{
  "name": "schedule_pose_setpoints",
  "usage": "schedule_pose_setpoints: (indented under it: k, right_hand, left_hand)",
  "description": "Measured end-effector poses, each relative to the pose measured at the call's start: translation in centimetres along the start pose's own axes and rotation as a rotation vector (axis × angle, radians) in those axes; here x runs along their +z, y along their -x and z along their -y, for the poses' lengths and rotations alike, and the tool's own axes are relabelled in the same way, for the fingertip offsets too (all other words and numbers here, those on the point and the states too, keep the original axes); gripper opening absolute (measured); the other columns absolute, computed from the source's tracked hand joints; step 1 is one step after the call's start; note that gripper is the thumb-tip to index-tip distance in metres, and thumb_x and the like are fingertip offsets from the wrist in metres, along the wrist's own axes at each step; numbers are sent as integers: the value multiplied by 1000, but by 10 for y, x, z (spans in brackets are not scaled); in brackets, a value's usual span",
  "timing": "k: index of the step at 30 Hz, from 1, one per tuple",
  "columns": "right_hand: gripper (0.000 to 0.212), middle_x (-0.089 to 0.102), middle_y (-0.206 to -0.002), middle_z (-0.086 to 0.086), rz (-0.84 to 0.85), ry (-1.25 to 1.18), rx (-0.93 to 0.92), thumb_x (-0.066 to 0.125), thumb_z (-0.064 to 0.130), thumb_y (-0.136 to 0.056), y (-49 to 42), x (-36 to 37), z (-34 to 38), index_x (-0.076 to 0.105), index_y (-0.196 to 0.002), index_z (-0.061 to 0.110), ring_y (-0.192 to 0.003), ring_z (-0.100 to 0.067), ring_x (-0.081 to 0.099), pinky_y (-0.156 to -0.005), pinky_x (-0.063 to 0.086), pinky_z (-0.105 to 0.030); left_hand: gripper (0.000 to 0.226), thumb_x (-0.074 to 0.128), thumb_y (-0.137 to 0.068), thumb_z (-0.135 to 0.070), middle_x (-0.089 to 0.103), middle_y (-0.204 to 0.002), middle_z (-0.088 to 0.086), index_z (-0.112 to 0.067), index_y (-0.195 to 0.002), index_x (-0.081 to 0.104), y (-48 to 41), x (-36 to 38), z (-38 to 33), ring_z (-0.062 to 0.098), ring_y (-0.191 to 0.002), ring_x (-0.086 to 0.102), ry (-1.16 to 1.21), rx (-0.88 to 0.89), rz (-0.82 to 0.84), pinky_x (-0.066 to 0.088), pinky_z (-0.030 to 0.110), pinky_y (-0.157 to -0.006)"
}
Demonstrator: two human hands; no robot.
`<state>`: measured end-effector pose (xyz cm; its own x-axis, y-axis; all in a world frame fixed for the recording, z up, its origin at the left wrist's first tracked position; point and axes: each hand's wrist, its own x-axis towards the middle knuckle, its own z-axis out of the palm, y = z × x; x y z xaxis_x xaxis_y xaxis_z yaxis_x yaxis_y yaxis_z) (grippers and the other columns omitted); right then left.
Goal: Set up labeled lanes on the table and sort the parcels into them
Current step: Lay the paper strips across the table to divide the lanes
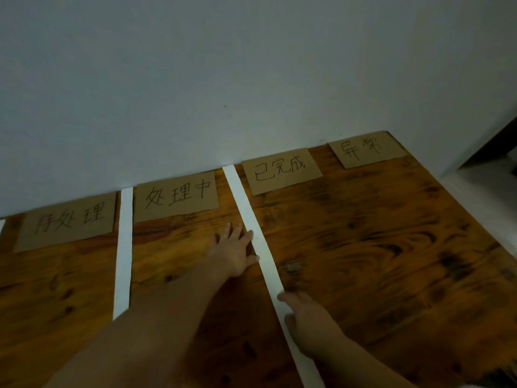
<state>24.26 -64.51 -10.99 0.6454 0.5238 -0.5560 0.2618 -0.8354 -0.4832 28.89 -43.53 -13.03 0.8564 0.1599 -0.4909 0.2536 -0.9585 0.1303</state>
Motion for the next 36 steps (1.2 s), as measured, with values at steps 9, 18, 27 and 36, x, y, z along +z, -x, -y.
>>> schedule_pose_setpoints:
  k: [9,18,27,36]
  right_hand:
    - [50,15,-157,-4,3,420,-157,41,30,-99,-14,6,4,26,-147,25,-145,-26,8,-115,17,-43]
    - [46,30,-146,-6,-123,432,-424,44,27,-96,-27,-3,100,36,-141,18,-136,-25,25,-108,28,-37]
    - [51,37,-143,-7,-64,458,-561,48,35,-96,-15,109,259,37,-143,18,-134,-27,30,-109,32,-39]
    - [59,25,-154,-14,201,193,-321,48,37,-97,20,280,392,30,-148,12,-141,-30,25,-112,26,-35]
  left_hand:
    - [76,41,-90,-58,-13,-159,1,-34,-151,2,-5,-10,16,25,-145,-16,127,-65,-16,-2,51,-116]
    - [75,44,-91,-57,-5,-160,1,-29,-151,7,107,-16,145,26,-146,-8,246,-372,-134,7,51,-117]
    - [74,50,-89,-54,4,-159,6,-28,-150,16,265,39,333,29,-146,0,332,-669,-160,13,48,-117]
    - [48,59,-86,-33,50,-128,10,-14,-129,48,366,118,417,27,-117,50,306,-567,-89,42,34,-97]
